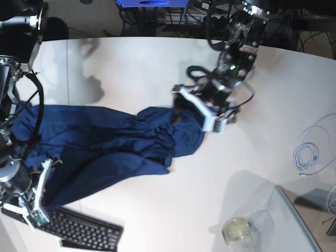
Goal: Layout the t-shirt on the table in an organized manner, then fold the t-shirt properly
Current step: 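Grasp a bunched fold of the shirt with the left gripper, then stretch the shirt between both grippers, pulling the grippers apart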
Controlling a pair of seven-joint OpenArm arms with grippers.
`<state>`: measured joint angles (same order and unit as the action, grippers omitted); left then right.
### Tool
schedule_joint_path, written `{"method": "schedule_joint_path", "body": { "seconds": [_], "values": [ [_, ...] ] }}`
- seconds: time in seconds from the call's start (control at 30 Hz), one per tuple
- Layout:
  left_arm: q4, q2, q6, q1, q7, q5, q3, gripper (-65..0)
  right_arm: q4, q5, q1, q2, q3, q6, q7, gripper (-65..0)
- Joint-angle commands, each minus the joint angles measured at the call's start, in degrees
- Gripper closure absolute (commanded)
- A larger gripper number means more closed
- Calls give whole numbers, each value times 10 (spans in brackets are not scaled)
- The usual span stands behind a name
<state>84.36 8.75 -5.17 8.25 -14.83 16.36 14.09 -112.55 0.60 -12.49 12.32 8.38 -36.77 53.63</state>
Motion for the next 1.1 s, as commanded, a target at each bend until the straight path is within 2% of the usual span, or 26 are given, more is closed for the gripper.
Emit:
{"method": "schedule_joint_path", "body": {
  "seconds": [0.0, 0.1, 0.2, 0.33, 0.43, 0.5, 0.57, 0.7, 0.77, 0.87, 1.07],
  "values": [
    [-9, -2, -3, -28, 10, 1, 27, -561, -10, -4, -15, 6, 8, -10, -17, 0],
    [-81, -26, -2, -104, 12, 1, 117, -561, -11, -4, -17, 10, 37, -21, -19, 0],
    [-171, -63, -2, -171, 12, 1, 174, -561, -11, -4, -28, 28, 62, -21, -20, 0],
    [-331, -113, -2, -250, 13, 1, 215, -561, -11, -4, -41, 50, 109, -21, -20, 0],
    [-418, -121, -2, -285, 13, 1, 218, -561, -9, -4, -48, 73, 138, -21, -20, 0],
    [-429, -116, -2, -290, 13, 1, 218, -561, -7, -4, -44, 87, 153, -19, -20, 0],
    [-428, -91, 2, -288, 13, 2, 219, -561, 8, -4, -34, 91, 177, -18, -20, 0],
    [-404, -55, 42, -253, 13, 2, 220, -561, 32, -4, 1, 88, 226, -18, -20, 0],
    [-365, -32, 51, -223, 12, 2, 219, -561, 41, -4, 31, 87, 247, -17, -20, 0],
    [-293, 6, 53, -176, 12, 2, 217, -561, 47, -4, 90, 53, 279, -17, -20, 0],
    [-231, 47, 59, -117, 11, 2, 217, -561, 63, -4, 193, -24, 262, -17, -22, 0]
  ]
}}
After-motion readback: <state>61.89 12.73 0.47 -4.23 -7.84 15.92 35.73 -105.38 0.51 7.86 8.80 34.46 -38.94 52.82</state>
